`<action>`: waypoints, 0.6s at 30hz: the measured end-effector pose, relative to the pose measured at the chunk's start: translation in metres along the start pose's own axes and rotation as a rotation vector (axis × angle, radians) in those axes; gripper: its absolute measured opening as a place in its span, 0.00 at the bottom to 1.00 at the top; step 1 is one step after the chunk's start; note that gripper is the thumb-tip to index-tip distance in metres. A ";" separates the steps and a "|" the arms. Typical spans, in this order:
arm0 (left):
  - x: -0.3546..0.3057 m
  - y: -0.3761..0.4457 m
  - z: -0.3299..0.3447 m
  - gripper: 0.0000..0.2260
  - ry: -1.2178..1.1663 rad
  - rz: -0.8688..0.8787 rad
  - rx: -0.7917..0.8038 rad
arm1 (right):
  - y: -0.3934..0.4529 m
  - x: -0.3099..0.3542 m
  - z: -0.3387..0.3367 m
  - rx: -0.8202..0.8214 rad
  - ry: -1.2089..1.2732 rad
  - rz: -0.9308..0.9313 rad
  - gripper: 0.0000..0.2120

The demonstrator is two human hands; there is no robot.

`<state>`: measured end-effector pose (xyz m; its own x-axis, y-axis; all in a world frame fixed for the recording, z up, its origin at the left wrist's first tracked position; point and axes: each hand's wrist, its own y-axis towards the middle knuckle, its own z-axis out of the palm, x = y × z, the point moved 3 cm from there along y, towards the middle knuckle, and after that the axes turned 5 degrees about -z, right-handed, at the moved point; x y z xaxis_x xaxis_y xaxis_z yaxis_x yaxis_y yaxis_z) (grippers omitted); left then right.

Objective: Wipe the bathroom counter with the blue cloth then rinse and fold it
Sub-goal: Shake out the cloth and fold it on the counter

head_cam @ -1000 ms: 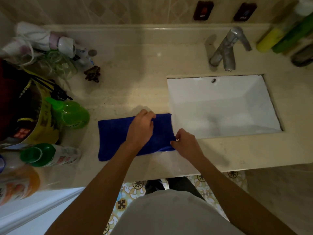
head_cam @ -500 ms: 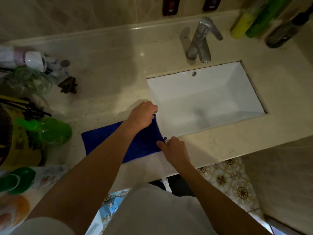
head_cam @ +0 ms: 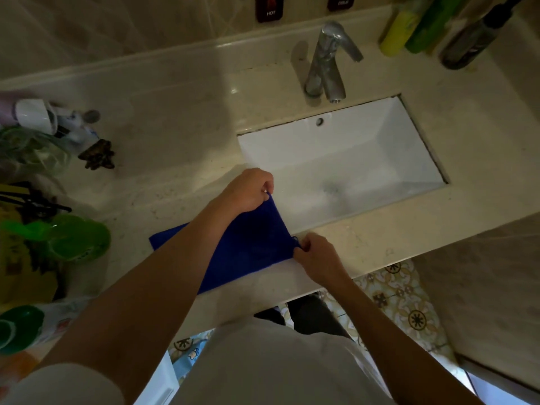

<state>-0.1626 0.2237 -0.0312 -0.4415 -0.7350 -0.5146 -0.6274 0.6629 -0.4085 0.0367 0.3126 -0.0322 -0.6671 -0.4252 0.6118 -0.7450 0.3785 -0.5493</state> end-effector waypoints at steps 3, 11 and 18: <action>-0.017 0.001 -0.001 0.07 -0.059 0.060 0.069 | -0.012 -0.011 -0.022 -0.041 0.059 0.039 0.08; 0.015 -0.037 -0.059 0.11 -0.122 0.129 0.133 | -0.052 0.057 -0.021 0.080 0.116 -0.211 0.09; 0.104 -0.091 -0.082 0.09 0.065 -0.111 0.253 | -0.047 0.123 0.085 0.416 -0.100 -0.548 0.07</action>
<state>-0.2039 0.0753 0.0143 -0.4243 -0.8071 -0.4104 -0.4975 0.5865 -0.6391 -0.0106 0.1729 0.0206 -0.1765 -0.5458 0.8191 -0.8984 -0.2507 -0.3606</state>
